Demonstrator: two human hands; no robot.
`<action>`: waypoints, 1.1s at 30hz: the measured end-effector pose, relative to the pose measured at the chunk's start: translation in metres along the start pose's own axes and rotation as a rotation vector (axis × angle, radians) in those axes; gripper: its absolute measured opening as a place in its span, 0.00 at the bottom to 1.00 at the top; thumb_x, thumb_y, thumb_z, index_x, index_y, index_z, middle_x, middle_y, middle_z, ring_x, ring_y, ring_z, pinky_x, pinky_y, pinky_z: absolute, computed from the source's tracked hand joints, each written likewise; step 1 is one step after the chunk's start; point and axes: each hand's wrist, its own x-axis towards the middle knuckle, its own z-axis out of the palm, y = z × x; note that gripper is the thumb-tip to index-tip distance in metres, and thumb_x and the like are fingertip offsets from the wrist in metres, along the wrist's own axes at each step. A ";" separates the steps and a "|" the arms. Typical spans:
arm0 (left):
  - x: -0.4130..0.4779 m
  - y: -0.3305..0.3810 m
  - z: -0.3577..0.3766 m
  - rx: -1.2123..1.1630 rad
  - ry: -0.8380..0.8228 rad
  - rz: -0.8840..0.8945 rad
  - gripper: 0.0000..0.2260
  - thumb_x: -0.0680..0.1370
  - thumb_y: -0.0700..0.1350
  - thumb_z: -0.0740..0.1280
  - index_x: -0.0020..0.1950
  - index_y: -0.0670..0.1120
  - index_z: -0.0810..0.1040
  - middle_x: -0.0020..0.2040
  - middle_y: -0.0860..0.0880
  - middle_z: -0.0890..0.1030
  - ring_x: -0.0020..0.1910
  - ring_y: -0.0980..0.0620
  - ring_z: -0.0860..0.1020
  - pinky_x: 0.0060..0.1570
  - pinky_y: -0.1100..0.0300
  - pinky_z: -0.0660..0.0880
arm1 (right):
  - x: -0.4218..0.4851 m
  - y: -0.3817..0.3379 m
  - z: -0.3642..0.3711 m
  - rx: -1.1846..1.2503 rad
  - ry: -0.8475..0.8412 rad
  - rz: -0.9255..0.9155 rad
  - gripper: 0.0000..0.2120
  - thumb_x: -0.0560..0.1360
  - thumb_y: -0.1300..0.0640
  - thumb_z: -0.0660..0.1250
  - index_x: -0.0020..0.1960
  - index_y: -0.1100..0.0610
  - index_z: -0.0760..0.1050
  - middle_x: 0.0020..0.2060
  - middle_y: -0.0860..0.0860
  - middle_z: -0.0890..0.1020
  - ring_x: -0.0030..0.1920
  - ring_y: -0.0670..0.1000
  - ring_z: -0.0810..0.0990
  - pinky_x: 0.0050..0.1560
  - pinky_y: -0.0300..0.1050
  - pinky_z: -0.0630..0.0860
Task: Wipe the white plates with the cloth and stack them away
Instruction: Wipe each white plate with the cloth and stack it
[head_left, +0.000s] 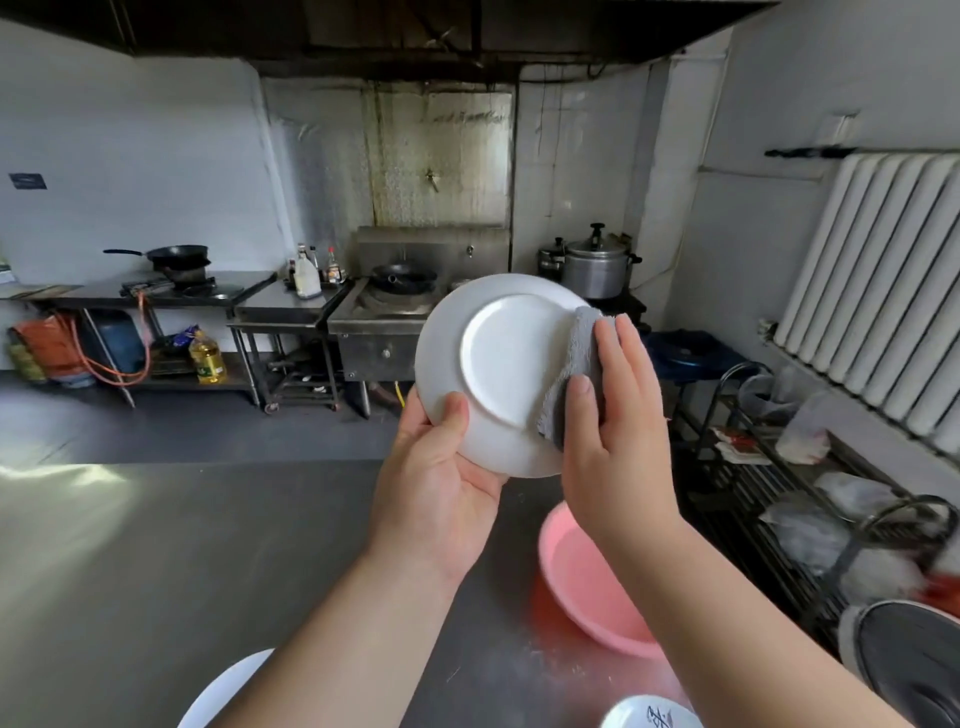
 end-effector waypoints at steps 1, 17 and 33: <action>0.000 -0.001 0.000 -0.006 -0.009 0.003 0.22 0.82 0.42 0.63 0.77 0.49 0.72 0.71 0.42 0.79 0.70 0.40 0.79 0.58 0.46 0.81 | 0.001 -0.001 0.001 0.020 0.022 0.015 0.29 0.84 0.47 0.53 0.84 0.53 0.57 0.84 0.46 0.54 0.83 0.43 0.50 0.84 0.53 0.51; 0.002 0.033 -0.021 0.143 0.064 -0.279 0.23 0.79 0.51 0.66 0.72 0.44 0.78 0.67 0.41 0.82 0.65 0.42 0.82 0.57 0.46 0.83 | 0.028 0.006 -0.032 0.059 -0.336 -0.161 0.25 0.83 0.59 0.65 0.79 0.55 0.70 0.80 0.45 0.66 0.81 0.40 0.60 0.82 0.46 0.57; -0.009 -0.010 -0.024 0.005 -0.021 -0.185 0.22 0.89 0.50 0.52 0.82 0.43 0.65 0.79 0.38 0.70 0.78 0.37 0.69 0.73 0.44 0.71 | -0.045 -0.002 0.028 0.084 -0.095 0.087 0.32 0.85 0.45 0.53 0.85 0.49 0.46 0.84 0.42 0.44 0.83 0.41 0.42 0.84 0.49 0.47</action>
